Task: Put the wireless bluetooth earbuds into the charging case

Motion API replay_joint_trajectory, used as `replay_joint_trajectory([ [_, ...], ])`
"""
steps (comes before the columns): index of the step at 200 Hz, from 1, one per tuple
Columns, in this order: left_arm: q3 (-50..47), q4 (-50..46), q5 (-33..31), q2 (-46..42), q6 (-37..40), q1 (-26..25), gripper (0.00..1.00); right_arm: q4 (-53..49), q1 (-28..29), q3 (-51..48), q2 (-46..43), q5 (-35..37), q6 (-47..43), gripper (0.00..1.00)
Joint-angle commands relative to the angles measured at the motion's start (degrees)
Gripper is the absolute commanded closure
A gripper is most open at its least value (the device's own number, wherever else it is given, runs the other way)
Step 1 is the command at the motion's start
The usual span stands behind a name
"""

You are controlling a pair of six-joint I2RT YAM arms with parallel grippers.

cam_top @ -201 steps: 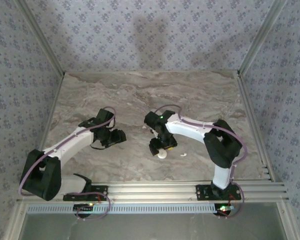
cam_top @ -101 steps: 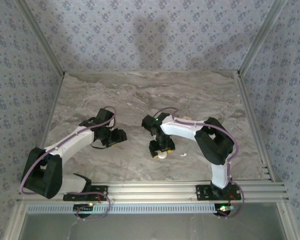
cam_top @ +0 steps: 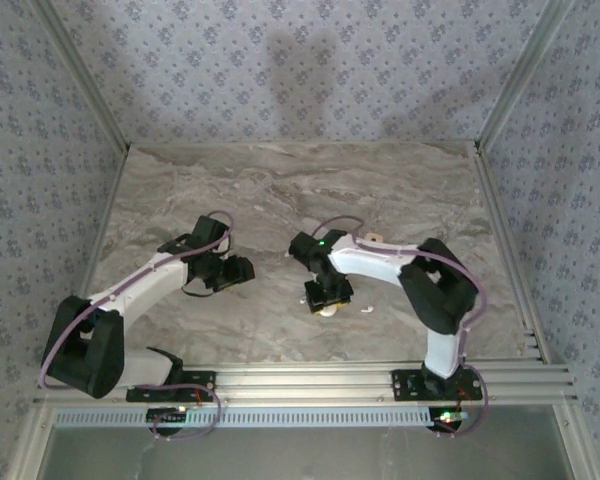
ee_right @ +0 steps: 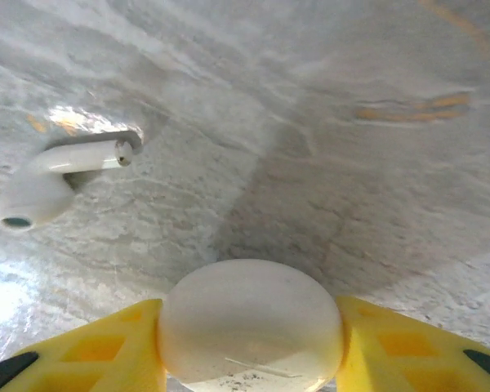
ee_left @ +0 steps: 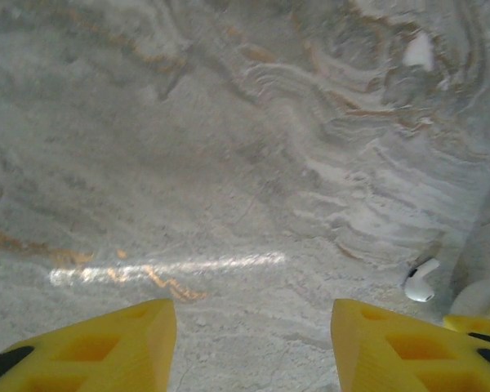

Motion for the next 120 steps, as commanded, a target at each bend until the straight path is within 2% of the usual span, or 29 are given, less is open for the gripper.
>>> replay_joint_trajectory([
  [1, 0.81, 6.58, 0.65, -4.20, 4.92, -1.41, 0.48, 7.97, -2.53, -5.70, -10.89, 0.78, 3.96, 0.54],
  [24, 0.11, 13.81, -2.22, -8.73, 12.34, -6.22, 0.49, 24.87, -5.37, -13.68, -21.75, -0.53, 7.18, 0.54],
  [40, -2.00, 20.47, -4.31, -12.03, 17.88, -10.13, 0.49, 32.73, -6.61, -18.07, -27.97, -0.94, 7.82, 0.55],
  [81, -12.57, 42.12, -1.17, -16.99, 29.94, -16.37, 0.49, 42.63, -10.45, -23.73, -38.04, -4.44, 6.06, 0.56],
  [120, -15.09, 49.77, 0.12, -15.60, 40.16, -21.10, 0.50, 56.32, -11.32, -28.65, -41.80, -12.25, 6.49, 0.56],
])
